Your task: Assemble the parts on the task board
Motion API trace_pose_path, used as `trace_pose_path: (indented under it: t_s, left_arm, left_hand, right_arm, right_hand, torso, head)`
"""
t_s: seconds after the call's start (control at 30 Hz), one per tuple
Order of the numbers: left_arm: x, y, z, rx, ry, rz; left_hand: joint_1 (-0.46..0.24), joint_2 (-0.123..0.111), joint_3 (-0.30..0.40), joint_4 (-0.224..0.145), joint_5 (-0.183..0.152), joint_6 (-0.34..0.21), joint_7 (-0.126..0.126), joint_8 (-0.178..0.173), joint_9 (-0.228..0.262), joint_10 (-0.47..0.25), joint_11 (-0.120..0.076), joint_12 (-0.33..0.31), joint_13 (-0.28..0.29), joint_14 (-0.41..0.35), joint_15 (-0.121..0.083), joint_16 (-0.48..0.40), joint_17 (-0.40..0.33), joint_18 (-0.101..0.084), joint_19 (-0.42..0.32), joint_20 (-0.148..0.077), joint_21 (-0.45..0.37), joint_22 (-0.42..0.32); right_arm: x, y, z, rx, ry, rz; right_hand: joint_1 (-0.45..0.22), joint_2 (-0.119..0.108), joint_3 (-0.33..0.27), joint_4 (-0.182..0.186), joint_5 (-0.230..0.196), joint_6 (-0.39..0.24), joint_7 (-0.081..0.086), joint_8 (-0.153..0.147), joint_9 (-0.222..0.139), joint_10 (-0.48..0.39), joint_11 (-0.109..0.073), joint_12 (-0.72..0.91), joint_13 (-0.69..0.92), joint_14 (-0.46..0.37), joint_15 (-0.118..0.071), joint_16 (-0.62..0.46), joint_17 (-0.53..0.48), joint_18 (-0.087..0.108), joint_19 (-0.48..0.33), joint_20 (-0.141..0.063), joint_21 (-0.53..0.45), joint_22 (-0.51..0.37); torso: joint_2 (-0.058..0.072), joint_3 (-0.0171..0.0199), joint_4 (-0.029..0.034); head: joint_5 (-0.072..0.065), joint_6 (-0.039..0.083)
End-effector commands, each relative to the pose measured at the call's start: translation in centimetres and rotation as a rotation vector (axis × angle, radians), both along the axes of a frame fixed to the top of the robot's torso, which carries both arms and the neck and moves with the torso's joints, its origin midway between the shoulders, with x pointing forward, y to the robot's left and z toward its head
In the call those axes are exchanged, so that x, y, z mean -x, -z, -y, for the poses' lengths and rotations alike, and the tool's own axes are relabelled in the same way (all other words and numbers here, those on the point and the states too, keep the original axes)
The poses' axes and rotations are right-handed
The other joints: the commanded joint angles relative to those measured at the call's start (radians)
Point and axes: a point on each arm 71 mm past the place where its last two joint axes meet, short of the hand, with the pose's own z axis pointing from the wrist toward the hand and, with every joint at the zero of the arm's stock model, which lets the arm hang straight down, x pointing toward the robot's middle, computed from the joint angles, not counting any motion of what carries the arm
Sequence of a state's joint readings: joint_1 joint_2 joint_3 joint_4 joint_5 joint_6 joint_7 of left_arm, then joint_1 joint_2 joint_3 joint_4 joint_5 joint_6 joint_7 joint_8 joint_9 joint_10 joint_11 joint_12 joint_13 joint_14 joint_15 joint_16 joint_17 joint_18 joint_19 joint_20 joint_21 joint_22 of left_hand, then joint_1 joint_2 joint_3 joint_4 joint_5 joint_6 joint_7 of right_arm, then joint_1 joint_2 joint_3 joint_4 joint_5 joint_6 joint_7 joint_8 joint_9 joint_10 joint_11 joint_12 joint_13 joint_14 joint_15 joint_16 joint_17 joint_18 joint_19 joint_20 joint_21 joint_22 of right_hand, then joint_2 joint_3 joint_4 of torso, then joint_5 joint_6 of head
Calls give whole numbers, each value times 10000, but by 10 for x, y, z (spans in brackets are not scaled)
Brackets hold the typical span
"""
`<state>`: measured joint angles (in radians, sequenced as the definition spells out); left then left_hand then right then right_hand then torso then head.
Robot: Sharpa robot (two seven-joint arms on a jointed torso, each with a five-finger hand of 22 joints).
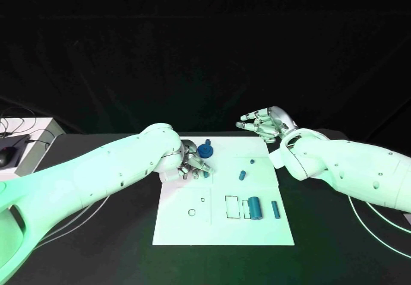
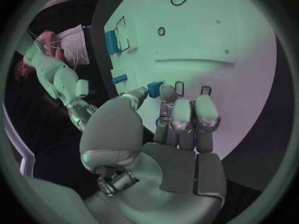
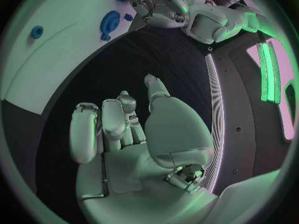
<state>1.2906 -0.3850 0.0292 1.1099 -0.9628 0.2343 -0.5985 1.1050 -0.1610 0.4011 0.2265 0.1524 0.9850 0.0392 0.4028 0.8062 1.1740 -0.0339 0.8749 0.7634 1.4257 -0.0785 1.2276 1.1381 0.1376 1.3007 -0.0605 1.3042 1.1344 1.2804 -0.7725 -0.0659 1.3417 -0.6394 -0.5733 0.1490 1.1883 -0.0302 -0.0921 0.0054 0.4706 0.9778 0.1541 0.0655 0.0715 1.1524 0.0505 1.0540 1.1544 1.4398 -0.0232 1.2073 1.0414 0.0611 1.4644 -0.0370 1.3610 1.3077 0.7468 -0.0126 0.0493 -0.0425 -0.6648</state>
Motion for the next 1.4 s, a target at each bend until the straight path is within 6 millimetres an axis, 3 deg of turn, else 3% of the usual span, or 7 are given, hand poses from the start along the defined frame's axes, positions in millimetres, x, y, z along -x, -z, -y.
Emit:
trace_pose_path:
  t_s: [0.03,0.2,0.47,0.7,1.03,1.33,1.4]
  left_arm:
    - [1,0,3,202,224,-164]
    - [2,1,3,257,303,-240]
    - [3,1,5,331,427,-308]
    - [3,0,4,498,358,-279]
    - [6,-2,-1,658,119,-232]
    - [10,-7,-12,878,-222,86]
    - [12,-8,-15,990,-322,244]
  left_hand:
    - [175,41,346,-263,-51,51,-44,-65,-3,-63,-32,31,-24,10,-74,-2,25,-200,22,-28,-48,33]
    - [350,170,883,-906,-20,56,-64,-150,-68,-84,-50,-17,-51,8,-87,-14,75,-216,15,-42,-106,87]
    - [656,374,1516,-1564,48,28,-100,-202,-90,-86,-81,-71,-77,16,-102,-7,152,-225,4,-52,-161,146]
    - [543,449,2153,-2262,579,-37,-108,-83,106,70,-103,-238,-128,29,-115,-26,235,-247,31,-94,-197,248]
    - [234,355,2400,-2289,855,231,-247,85,789,332,-221,-428,-56,67,-199,-23,324,-360,152,-270,-203,457]
    - [76,288,2488,-2309,1107,608,-381,-58,1389,569,-309,-528,8,92,-261,13,355,-438,216,-396,-255,572]
    - [46,231,2463,-2314,1234,865,-450,-258,1472,735,-358,-654,79,103,-297,59,391,-521,245,-499,-280,586]
  right_arm:
    - [0,1,-2,81,-179,-44]
    - [0,2,-2,88,-182,-66]
    - [0,2,-2,96,-188,-93]
    - [-1,3,-2,107,-191,-128]
    - [-1,4,-1,113,-183,-152]
    - [0,4,2,123,-151,-150]
    - [0,4,2,126,-144,-147]
  right_hand:
    - [13,88,6,-80,-16,-12,53,19,13,16,-20,41,15,24,-64,14,6,-28,790,-53,-6,2046]
    - [13,88,6,-80,-16,-12,53,19,13,16,-20,41,15,24,-64,14,6,-28,790,-53,-6,2046]
    - [13,88,6,-80,-16,-12,53,19,13,16,-20,41,15,24,-64,14,6,-28,790,-53,-6,2046]
    - [13,88,6,-80,-16,-12,53,19,13,16,-20,41,15,24,-64,14,6,-28,790,-53,-6,2046]
    - [4,120,-7,-98,-3,-15,53,18,11,17,-19,44,19,24,-64,13,3,-27,789,-54,-7,2045]
    - [4,120,-7,-98,-3,-15,53,18,11,17,-19,44,19,24,-64,13,3,-27,789,-54,-7,2045]
    - [4,120,-7,-98,-3,-15,53,18,11,17,-19,44,19,24,-64,13,3,-27,789,-54,-7,2045]
  torso:
    - [2,-6,5]
    - [2,-1,1]
    - [6,-5,4]
    - [6,-5,4]
    - [3,-11,12]
    - [3,-4,12]
    - [9,-6,10]
  head:
    - [15,10]
    - [19,22]
    - [33,21]
    - [51,30]
    - [78,19]
    - [101,-24]
    - [109,-24]
